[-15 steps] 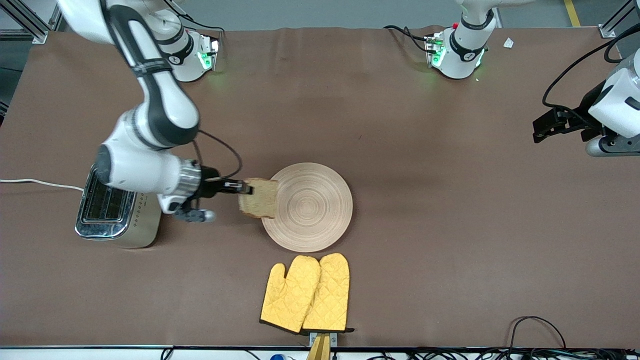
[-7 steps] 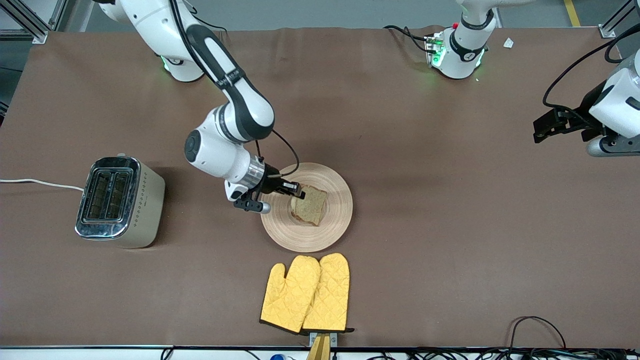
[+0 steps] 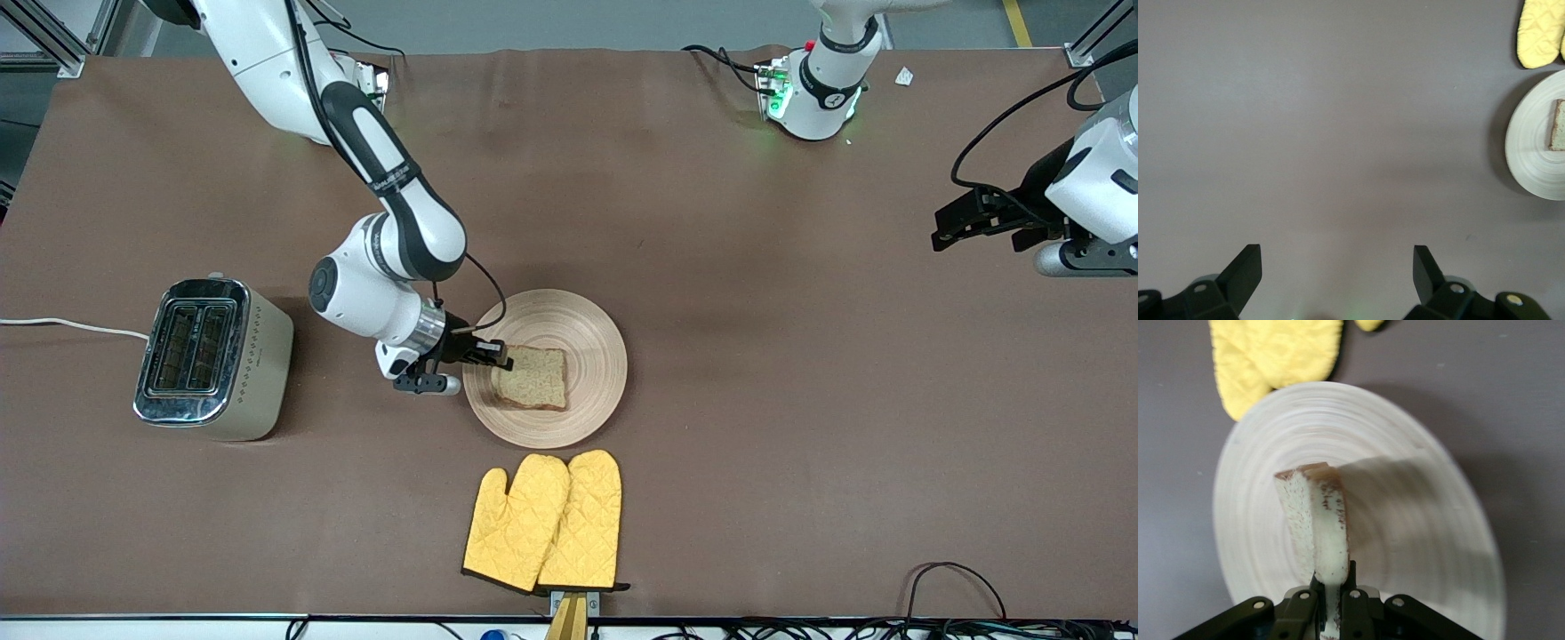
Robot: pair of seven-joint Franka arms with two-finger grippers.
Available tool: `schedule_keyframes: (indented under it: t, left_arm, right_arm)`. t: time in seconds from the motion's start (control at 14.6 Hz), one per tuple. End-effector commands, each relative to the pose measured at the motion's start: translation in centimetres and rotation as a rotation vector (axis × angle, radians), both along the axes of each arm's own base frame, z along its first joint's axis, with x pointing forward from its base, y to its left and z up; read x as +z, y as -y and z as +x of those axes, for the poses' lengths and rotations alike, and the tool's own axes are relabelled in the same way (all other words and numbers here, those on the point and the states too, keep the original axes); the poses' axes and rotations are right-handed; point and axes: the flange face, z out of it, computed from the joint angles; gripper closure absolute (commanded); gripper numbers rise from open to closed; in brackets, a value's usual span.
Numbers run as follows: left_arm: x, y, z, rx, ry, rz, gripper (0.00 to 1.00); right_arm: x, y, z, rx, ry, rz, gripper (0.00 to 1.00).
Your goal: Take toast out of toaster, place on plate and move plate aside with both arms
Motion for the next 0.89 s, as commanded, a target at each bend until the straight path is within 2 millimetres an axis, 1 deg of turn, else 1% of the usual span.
schedule_keyframes:
  t: [0.0,0.07,0.14,0.21,0.27,0.34,0.41,0.48,0.62,0.69,0.82]
  left_arm:
    - [-0.3,-0.2,0.7,-0.001,-0.012,-0.027,0.00]
    - [-0.9,-0.2,1.1,-0.002,-0.018,-0.037,0.00]
    - [-1.9,-0.4,2.0,0.008,-0.020,-0.072,0.00]
    - [-2.7,-1.3,2.8,0.034,-0.014,-0.109,0.00]
    - [-4.0,-1.4,3.9,0.053,-0.009,-0.145,0.00]
    - [-5.3,-1.3,4.8,0.062,-0.008,-0.175,0.00]
    - [-6.5,-1.0,5.5,0.064,-0.015,-0.194,0.00]
    - [-7.8,-0.8,6.4,0.069,-0.018,-0.235,0.00]
    - [-10.1,-0.1,7.6,0.091,-0.047,-0.345,0.00]
    - [-11.3,-0.4,8.3,0.119,-0.063,-0.409,0.00]
    - [-14.1,-1.0,9.7,0.160,-0.091,-0.506,0.00]
  right_arm:
    - [-0.1,0.9,-1.5,0.014,-0.004,0.002,0.91]
    - [-0.1,1.1,-1.4,0.011,-0.004,0.001,0.81]
    - [0.0,1.4,-1.4,0.006,-0.005,0.000,0.64]
    - [0.3,1.5,-1.4,0.004,-0.004,0.001,0.39]
    - [0.2,1.7,-1.5,0.003,-0.006,-0.001,0.24]
    - [0.2,1.9,-1.5,0.002,-0.007,-0.003,0.10]
    - [0.1,2.3,-1.7,-0.002,-0.011,-0.009,0.00]
    - [0.3,3.3,-1.5,-0.011,-0.007,-0.019,0.00]
    - [0.9,4.6,-2.3,-0.019,-0.011,-0.030,0.00]
    - [1.5,5.9,-2.5,-0.026,-0.007,-0.042,0.00]
    - [3.0,7.8,-3.1,0.005,0.006,-0.079,0.00]
